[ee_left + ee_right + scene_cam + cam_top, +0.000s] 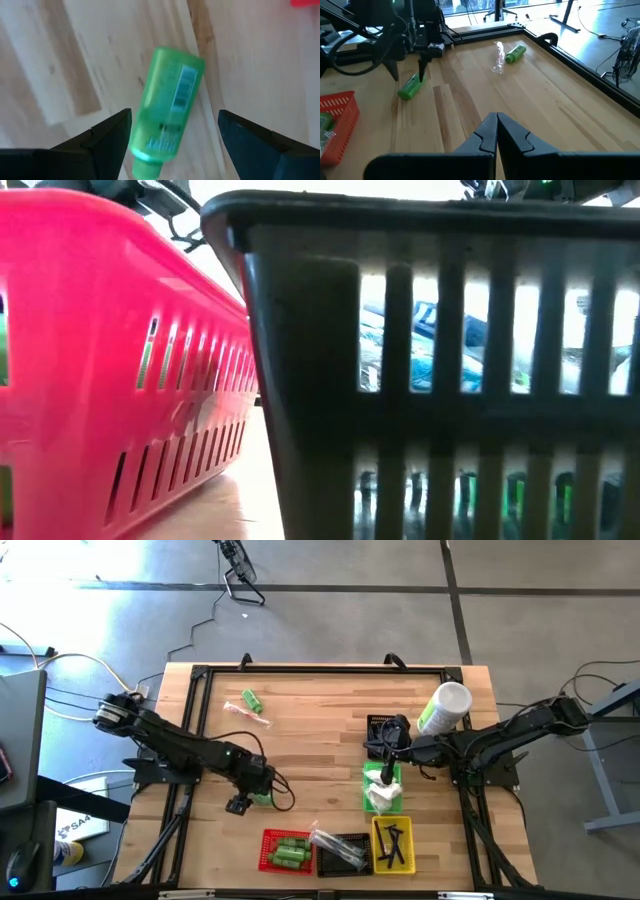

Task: Pick & Place Travel size toiletries
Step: Put the bottom green shampoo bottle into the red bin

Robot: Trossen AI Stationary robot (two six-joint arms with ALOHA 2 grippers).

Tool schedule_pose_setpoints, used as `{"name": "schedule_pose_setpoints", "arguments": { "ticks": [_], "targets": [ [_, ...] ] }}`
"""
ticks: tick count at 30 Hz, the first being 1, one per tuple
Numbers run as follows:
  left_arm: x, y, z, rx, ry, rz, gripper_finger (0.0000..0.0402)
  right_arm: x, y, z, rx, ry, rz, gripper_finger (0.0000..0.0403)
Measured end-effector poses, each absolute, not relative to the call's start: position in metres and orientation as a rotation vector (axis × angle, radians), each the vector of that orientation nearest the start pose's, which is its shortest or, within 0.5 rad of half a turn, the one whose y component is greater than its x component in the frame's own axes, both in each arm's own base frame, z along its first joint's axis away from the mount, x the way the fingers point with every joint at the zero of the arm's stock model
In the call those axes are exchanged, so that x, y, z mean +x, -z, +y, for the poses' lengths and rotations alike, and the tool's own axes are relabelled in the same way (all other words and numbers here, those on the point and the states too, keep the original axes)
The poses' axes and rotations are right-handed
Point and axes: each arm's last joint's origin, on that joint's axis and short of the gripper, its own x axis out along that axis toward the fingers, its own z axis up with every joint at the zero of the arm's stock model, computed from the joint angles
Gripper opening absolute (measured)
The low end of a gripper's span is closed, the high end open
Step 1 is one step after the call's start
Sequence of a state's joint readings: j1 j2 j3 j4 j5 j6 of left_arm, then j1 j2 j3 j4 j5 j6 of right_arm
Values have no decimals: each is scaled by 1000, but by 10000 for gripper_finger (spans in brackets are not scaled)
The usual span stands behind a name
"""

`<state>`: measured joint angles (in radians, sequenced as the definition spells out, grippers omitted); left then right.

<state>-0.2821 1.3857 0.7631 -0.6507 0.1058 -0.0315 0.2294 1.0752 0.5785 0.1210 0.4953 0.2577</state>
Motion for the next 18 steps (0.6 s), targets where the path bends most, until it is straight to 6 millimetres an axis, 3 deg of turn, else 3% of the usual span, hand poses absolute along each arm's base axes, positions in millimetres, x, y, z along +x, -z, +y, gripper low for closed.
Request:
{"name": "schedule_pose_setpoints", "arguments": {
  "ticks": [11, 18],
  "targets": [
    [234, -151, -71, 89, 310, 1370, 292, 222, -237, 38, 120, 307, 322, 2],
    [235, -149, -71, 94, 300, 1382, 292, 222, -237, 38, 120, 307, 322, 2]
  ]
}}
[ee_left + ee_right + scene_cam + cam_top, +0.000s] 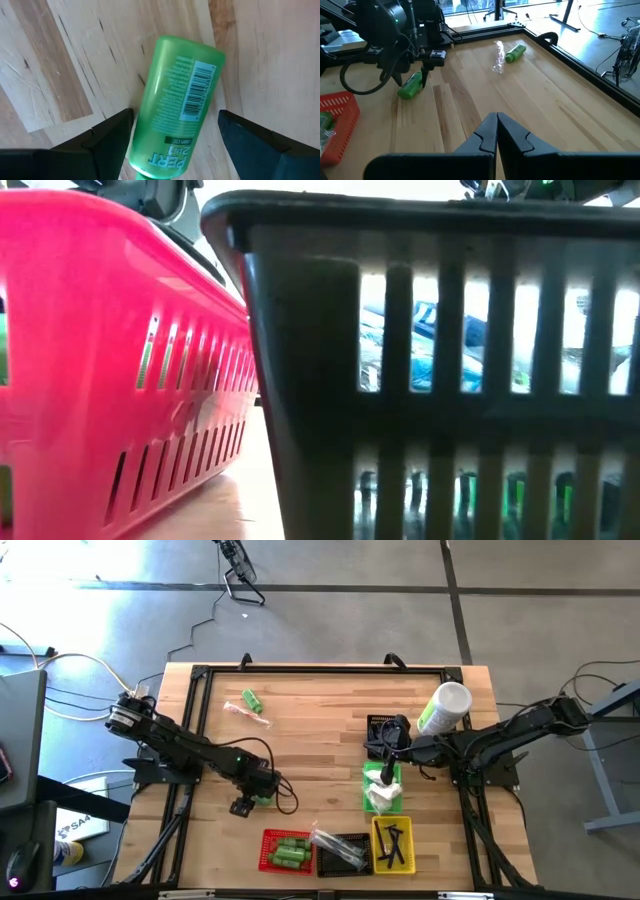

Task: Pick & Place Travel size toiletries
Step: Put the bottom green shampoo bottle into the red bin

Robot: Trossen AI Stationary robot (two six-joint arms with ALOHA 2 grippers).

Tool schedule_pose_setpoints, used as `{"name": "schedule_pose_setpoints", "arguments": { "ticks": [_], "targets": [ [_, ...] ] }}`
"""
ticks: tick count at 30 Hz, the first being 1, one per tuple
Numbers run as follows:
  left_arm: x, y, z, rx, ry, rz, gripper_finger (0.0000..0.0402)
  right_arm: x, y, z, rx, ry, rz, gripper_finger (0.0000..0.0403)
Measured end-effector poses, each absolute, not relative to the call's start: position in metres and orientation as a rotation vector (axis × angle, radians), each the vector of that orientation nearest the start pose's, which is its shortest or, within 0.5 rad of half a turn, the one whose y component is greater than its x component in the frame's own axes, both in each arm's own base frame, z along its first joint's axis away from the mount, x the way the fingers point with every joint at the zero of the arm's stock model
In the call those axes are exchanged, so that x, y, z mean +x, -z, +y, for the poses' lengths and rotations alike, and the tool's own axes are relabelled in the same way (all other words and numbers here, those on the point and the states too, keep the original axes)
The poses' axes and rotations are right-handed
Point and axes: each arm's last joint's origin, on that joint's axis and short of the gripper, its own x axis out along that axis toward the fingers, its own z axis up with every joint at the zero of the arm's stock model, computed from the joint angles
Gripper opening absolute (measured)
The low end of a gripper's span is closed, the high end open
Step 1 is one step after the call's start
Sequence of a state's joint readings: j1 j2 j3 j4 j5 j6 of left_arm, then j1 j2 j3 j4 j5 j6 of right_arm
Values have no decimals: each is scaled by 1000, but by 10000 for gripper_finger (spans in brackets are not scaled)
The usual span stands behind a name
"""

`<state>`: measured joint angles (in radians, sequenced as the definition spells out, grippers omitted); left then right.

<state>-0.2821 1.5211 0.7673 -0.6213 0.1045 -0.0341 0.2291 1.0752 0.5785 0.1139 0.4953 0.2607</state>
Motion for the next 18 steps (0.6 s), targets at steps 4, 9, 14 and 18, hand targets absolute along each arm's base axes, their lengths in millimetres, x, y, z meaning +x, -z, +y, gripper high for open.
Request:
{"name": "schedule_pose_setpoints", "arguments": {
  "ticks": [4, 9, 14, 18],
  "targets": [
    [235, -148, -71, 99, 294, 1383, 292, 222, -237, 38, 120, 307, 321, 2],
    [235, -148, -71, 102, 292, 1382, 292, 222, -237, 38, 120, 307, 321, 2],
    [235, -148, -71, 103, 293, 1382, 292, 222, -237, 38, 121, 307, 321, 2],
    [235, -148, -71, 107, 289, 1382, 291, 222, -237, 38, 121, 307, 321, 2]
  ]
}}
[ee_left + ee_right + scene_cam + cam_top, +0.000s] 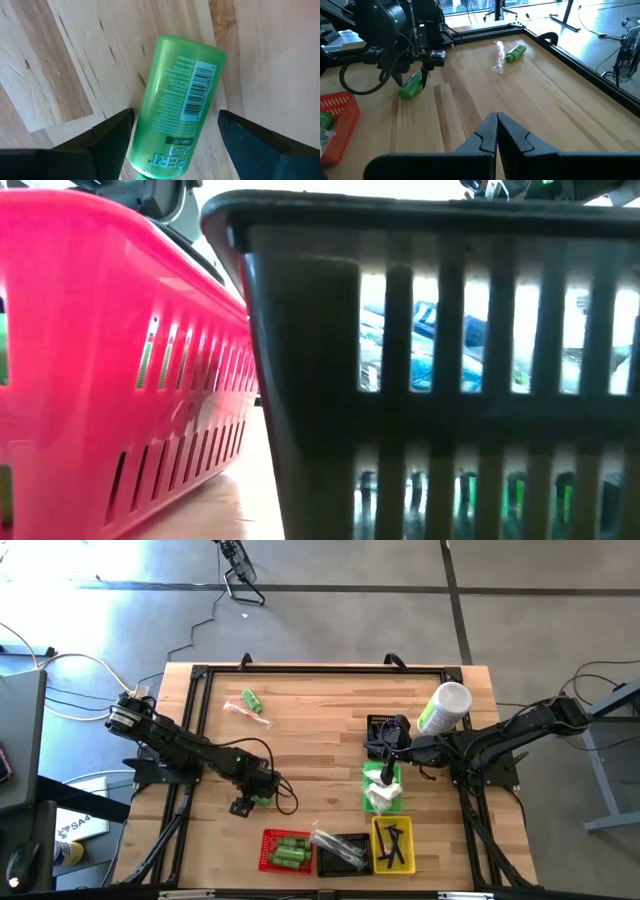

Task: Pick & Place Travel size toiletries
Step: Put the bottom green shampoo bottle into the red bin

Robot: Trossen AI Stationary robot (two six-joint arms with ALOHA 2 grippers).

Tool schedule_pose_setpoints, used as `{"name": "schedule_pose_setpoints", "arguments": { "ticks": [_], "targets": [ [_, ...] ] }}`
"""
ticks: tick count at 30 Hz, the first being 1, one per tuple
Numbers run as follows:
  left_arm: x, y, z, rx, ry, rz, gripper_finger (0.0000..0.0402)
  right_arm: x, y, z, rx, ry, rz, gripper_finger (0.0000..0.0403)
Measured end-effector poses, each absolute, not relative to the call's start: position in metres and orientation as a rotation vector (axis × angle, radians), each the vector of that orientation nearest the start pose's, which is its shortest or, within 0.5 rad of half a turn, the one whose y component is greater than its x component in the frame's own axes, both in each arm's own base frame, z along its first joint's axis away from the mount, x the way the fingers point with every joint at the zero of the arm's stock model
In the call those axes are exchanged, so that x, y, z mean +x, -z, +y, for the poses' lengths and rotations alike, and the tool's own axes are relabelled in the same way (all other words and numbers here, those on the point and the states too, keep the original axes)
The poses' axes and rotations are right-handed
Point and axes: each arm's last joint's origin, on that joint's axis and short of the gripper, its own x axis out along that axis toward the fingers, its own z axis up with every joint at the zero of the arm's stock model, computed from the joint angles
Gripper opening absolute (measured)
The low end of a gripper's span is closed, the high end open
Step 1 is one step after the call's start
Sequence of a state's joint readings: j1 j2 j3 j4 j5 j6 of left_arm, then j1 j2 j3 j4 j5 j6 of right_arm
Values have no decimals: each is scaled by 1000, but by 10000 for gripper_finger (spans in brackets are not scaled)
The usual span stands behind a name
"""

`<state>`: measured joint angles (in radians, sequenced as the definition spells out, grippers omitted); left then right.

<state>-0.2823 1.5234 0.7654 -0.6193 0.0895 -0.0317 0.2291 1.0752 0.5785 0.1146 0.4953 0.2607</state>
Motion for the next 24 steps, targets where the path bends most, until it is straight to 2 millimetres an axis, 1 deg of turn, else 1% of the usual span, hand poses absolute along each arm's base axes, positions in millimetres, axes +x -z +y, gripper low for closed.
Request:
{"name": "schedule_pose_setpoints", "arguments": {
  "ticks": [3, 10, 14, 19, 24],
  "targets": [
    [235, -147, -71, 111, 283, 1381, 278, 222, -237, 38, 121, 307, 321, 2],
    [235, -147, -70, 116, 276, 1380, 216, 222, -237, 38, 121, 307, 321, 2],
    [235, -147, -70, 113, 275, 1380, 190, 222, -237, 38, 121, 307, 321, 2],
    [235, -147, -70, 117, 264, 1380, 180, 222, -237, 38, 121, 307, 321, 2],
    [236, -147, -69, 96, 196, 1372, 179, 222, -237, 38, 121, 307, 321, 2]
  ]
}}
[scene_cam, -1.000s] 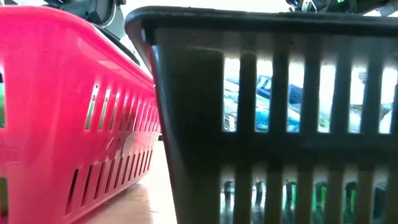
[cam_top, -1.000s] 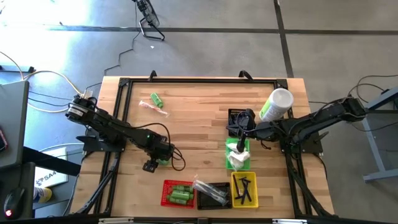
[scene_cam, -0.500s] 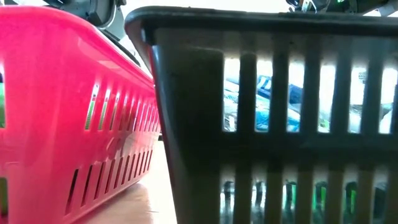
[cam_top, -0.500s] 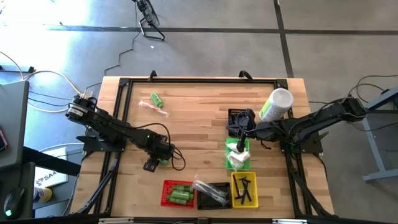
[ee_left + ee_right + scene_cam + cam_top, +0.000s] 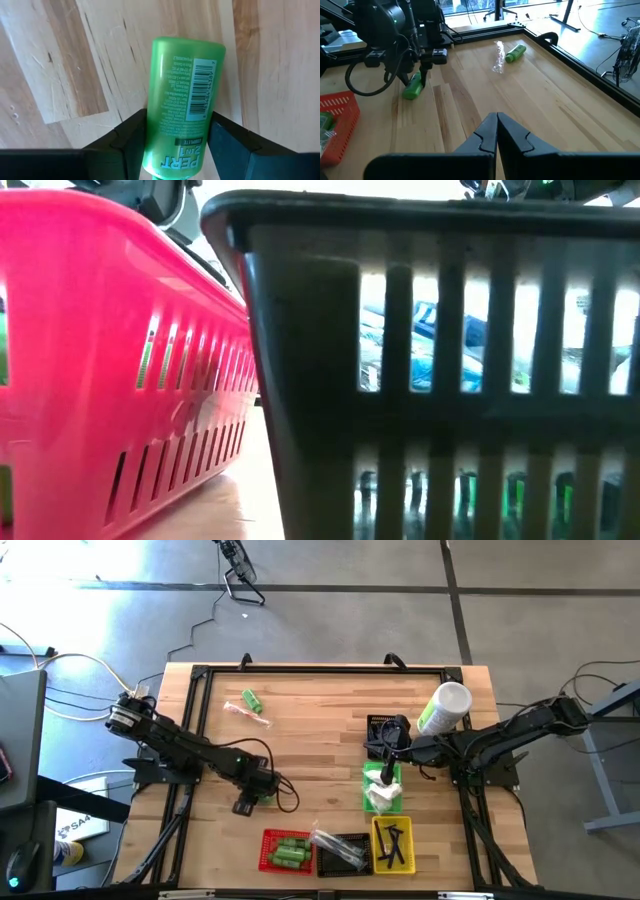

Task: Pick & Place Travel size toiletries
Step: Put the bottom green shampoo bottle into the red bin

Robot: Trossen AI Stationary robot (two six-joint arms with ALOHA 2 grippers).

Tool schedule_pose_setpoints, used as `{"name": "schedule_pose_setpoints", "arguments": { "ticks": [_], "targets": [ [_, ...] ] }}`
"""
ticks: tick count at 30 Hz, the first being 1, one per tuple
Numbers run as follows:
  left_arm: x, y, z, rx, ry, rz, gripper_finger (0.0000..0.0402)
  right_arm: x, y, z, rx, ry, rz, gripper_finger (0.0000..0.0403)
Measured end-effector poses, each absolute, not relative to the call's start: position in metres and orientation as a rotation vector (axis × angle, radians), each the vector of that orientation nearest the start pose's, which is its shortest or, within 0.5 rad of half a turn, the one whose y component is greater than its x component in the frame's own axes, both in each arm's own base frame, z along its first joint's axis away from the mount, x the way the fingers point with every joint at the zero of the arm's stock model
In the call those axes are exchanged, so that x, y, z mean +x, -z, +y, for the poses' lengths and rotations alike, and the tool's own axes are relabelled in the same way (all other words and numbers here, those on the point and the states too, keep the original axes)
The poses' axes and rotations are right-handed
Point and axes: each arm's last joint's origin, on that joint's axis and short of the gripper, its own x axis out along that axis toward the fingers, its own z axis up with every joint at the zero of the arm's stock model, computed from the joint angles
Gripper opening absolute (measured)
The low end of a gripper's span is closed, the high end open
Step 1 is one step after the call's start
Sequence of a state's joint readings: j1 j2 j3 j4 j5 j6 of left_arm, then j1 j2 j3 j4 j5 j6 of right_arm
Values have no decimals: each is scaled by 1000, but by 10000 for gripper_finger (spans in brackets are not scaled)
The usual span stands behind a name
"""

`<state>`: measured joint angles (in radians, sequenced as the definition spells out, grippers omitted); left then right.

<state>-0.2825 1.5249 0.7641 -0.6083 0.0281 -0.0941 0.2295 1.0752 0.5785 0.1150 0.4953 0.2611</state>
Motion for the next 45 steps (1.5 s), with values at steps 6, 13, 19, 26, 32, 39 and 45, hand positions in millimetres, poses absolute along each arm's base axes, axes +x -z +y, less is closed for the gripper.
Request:
{"name": "schedule_pose_setpoints", "arguments": {
  "ticks": [6, 13, 19, 26, 32, 39, 45],
  "targets": [
    [236, -147, -69, 74, 174, 1369, 178, 222, -237, 38, 121, 307, 321, 2],
    [237, -147, -69, 77, 182, 1368, 178, 222, -237, 38, 121, 307, 321, 2],
    [237, -147, -70, 72, 178, 1365, 185, 222, -237, 38, 121, 307, 321, 2],
    [237, -147, -70, 56, 165, 1363, 190, 222, -237, 38, 121, 307, 321, 2],
    [237, -147, -70, 55, 165, 1363, 171, 222, -237, 38, 121, 307, 321, 2],
    [237, -147, -70, 55, 165, 1363, 176, 222, -237, 38, 121, 307, 321, 2],
    [242, -154, -71, 59, 162, 1374, 176, 222, -237, 38, 121, 307, 321, 2]
  ]
}}
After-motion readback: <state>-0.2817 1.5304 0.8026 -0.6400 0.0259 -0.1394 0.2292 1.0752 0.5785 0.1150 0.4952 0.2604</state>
